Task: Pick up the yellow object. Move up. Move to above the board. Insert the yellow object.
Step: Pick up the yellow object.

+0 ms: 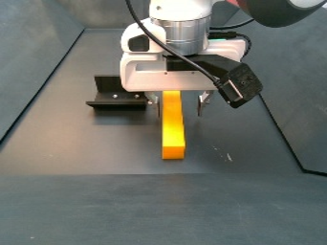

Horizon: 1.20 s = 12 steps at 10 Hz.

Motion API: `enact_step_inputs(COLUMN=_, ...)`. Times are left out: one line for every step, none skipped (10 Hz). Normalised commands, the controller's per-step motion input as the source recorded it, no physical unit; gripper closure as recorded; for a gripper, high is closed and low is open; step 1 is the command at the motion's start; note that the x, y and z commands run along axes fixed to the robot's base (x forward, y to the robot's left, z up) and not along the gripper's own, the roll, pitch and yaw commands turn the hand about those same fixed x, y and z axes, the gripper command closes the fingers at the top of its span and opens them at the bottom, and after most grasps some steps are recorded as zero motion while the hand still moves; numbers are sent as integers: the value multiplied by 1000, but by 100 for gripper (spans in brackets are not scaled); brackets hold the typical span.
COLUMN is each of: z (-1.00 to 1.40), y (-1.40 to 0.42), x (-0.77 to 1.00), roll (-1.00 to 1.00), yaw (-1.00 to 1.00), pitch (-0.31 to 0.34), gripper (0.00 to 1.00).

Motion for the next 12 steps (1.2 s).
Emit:
enact_step_inputs(z=-169, y=0, x=-66, roll=-17, yaw=0, pitch=-39, gripper=0)
enact_step_inputs(z=-260, y=9, x=0, roll=-13, yaw=0, pitch=-30, gripper=0)
enact_step_inputs(z=-180, y=54, x=0, roll=-1, yaw=0, pitch=0, gripper=0)
enact_step_inputs(z=-174, y=80, x=0, roll=0, yaw=0, pitch=0, gripper=0)
enact_step_inputs(z=-69, y=117, x=0, roll=-19, yaw=0, pitch=0, gripper=0)
enact_step_inputs(z=0, y=149, x=0, roll=-71, yaw=0, pitch=0, gripper=0)
enact_step_inputs(z=0, y=6, x=0, roll=-40, yaw=0, pitch=0, gripper=0)
enact_step_inputs(z=-6, y=-20, x=0, roll=0, yaw=0, pitch=0, gripper=0)
enact_step_inputs(z=0, y=-66, x=-26, roll=19, yaw=0, pitch=-9, gripper=0)
enact_step_inputs(z=0, y=0, x=0, roll=13, yaw=0, pitch=-14, gripper=0)
enact_step_inputs(z=0, y=0, x=0, roll=17, yaw=0, pitch=0, gripper=0)
enact_step_inputs(z=0, y=0, x=0, roll=44, yaw=0, pitch=0, gripper=0)
